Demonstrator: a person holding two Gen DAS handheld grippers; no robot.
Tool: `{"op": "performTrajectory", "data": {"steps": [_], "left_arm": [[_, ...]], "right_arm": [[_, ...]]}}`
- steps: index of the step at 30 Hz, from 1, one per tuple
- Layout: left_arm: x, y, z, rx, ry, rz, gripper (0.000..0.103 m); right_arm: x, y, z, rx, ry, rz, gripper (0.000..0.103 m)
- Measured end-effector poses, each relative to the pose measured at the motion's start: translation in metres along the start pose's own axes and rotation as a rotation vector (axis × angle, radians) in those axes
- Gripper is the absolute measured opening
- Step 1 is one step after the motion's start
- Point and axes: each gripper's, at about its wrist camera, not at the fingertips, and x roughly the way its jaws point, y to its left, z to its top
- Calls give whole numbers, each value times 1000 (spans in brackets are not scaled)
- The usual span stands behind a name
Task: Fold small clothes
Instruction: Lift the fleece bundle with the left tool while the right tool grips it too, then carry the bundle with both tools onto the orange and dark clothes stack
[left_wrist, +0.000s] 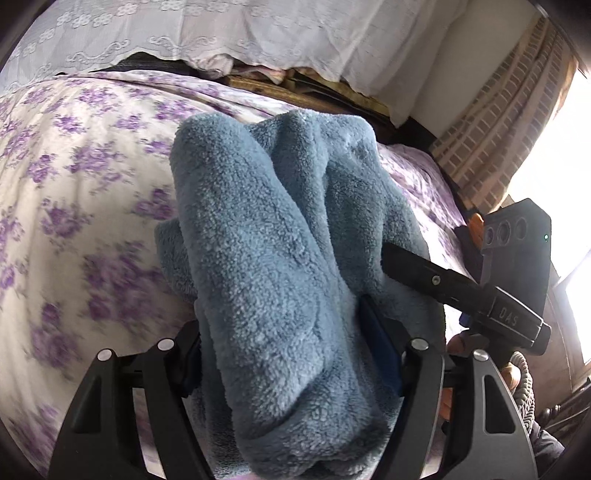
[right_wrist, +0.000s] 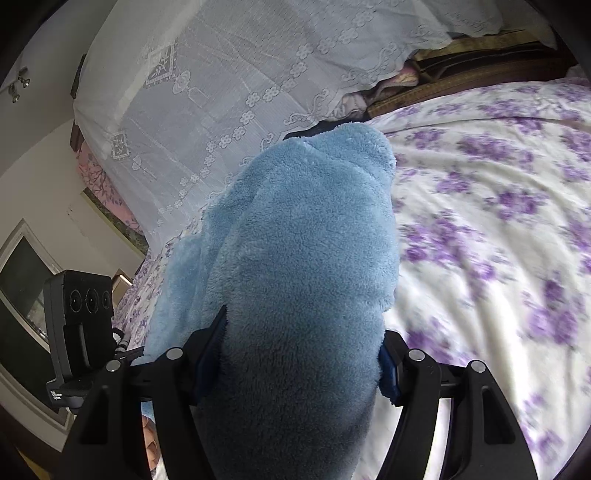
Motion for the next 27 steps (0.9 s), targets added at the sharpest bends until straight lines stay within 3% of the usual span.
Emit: {"op": "performTrajectory", "data": {"steps": [7, 12, 21, 27], "left_arm": [[27, -53, 0, 39, 60, -64, 70], [56, -105, 6, 87, 93, -128, 70], [118, -240, 39, 217, 136, -259, 70], [139, -333, 78, 317, 112, -341, 70]], "right_arm": [[-54, -28, -8, 29, -39, -78, 69], [-108, -60, -8, 54, -112, -155, 69], [-216, -129, 14, 111, -257, -279, 69], [-300, -160, 47, 114, -395, -368, 69]]}}
